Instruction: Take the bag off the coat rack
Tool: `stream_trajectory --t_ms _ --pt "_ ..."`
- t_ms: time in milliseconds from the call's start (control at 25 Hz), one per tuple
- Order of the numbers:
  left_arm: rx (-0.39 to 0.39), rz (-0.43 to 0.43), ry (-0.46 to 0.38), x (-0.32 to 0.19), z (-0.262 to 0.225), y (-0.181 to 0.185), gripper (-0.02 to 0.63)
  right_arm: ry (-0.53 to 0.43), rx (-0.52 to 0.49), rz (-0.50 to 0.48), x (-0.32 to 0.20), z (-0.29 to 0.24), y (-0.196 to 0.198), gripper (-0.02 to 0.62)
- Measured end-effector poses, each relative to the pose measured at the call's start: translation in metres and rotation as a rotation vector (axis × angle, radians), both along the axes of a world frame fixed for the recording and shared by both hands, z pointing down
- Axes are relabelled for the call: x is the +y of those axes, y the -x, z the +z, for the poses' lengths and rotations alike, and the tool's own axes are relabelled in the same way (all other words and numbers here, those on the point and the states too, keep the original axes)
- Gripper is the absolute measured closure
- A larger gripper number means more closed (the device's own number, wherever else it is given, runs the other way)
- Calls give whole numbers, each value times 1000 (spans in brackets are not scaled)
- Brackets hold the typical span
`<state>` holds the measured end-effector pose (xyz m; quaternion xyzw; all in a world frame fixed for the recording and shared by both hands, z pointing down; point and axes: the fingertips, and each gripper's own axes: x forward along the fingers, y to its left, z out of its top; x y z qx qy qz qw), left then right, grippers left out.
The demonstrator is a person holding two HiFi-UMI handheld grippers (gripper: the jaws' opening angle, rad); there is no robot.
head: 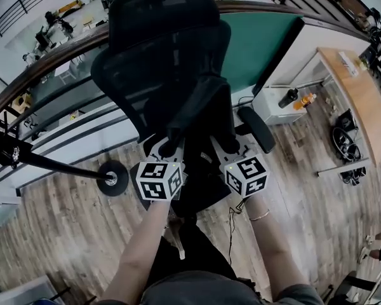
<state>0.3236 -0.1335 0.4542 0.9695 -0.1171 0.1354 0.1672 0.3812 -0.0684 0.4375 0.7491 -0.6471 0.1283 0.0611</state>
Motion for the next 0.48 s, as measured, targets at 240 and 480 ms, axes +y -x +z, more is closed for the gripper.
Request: stream_trajectory --t_ms 240,480 --pt "-38 -36 45 -19 37 -9 572 45 -56 -24 -21 37 -13 571" --pt "-64 -70 89 -36 66 -17 572 91 -87 -42 -40 65 -23 569"
